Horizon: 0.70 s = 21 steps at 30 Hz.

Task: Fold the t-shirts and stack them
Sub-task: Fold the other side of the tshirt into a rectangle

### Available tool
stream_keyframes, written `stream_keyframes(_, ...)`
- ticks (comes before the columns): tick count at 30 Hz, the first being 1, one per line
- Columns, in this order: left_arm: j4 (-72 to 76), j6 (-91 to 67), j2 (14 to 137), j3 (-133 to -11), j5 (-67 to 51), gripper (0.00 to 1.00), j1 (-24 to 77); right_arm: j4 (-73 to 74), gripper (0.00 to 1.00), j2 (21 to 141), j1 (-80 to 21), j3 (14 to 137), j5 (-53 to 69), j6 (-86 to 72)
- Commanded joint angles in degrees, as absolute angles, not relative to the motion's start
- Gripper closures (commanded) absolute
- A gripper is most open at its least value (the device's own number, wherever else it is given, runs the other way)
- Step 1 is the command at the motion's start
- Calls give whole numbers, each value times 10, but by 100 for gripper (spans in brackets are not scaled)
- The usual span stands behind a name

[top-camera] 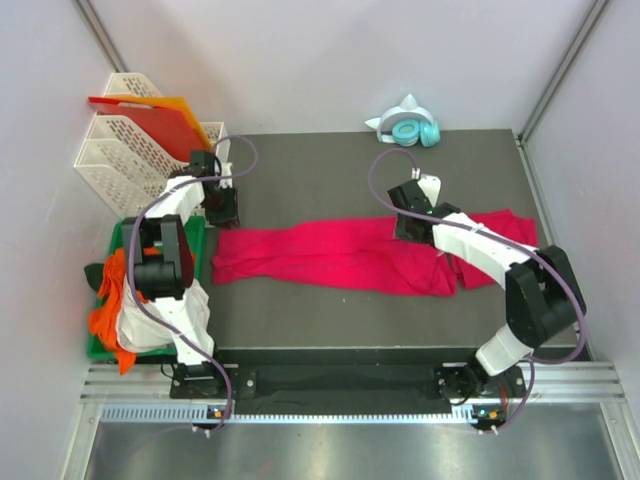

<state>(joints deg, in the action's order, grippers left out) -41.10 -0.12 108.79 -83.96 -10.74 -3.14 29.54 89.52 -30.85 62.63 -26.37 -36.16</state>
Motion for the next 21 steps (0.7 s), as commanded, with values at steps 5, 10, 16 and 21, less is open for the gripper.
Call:
stream_keyframes(5, -394, -5, 1092, -795, -131, 64, -33, 200, 61, 931, -266, 644, -228, -316)
stream_keyframes(10, -396, -5, 1076, -789, -138, 65, -34, 199, 61, 941, -261, 639, -227, -314)
stream_keyframes(16, -400, -5, 1107, -792, -115, 66, -34, 198, 63, 970, -243, 620, -216, -322)
stream_keyframes(21, -414, -5, 1147, -820, -95, 69, -33, 202, 64, 1005, -221, 623, -199, -326)
